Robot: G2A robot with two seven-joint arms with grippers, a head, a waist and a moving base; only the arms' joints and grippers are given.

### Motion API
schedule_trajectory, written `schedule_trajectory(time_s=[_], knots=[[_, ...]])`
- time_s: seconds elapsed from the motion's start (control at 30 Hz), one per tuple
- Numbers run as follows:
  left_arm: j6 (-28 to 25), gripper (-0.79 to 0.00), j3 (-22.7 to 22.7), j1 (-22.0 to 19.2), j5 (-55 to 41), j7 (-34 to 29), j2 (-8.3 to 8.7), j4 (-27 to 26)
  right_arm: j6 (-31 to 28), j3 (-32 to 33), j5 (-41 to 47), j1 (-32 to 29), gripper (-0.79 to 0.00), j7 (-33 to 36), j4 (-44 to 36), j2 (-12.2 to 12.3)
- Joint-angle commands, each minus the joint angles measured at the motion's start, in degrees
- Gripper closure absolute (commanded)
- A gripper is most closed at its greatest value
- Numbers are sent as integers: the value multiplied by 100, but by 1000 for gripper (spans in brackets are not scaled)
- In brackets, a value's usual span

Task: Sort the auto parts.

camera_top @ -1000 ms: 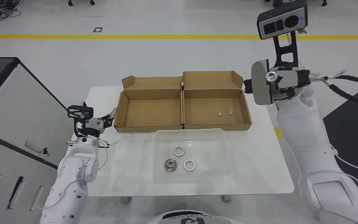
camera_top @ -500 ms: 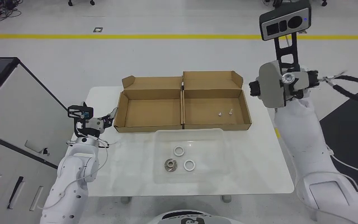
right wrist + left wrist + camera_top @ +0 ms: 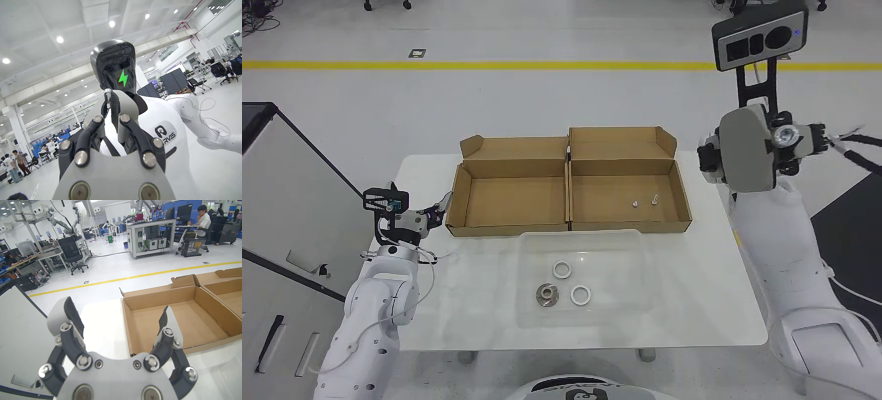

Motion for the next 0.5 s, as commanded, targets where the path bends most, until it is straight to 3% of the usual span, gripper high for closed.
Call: schedule_trajectory(time_s=[0.0, 0.27, 0.47], knots=[[0, -785, 0, 0, 0, 0, 0, 0, 0, 0, 0, 0, 0, 0, 0, 0], [0, -785, 0, 0, 0, 0, 0, 0, 11, 7, -52, -3, 0, -32, -9, 2], [0, -785, 0, 0, 0, 0, 0, 0, 472, 585, -1021, -182, 0, -318, 156, 114]])
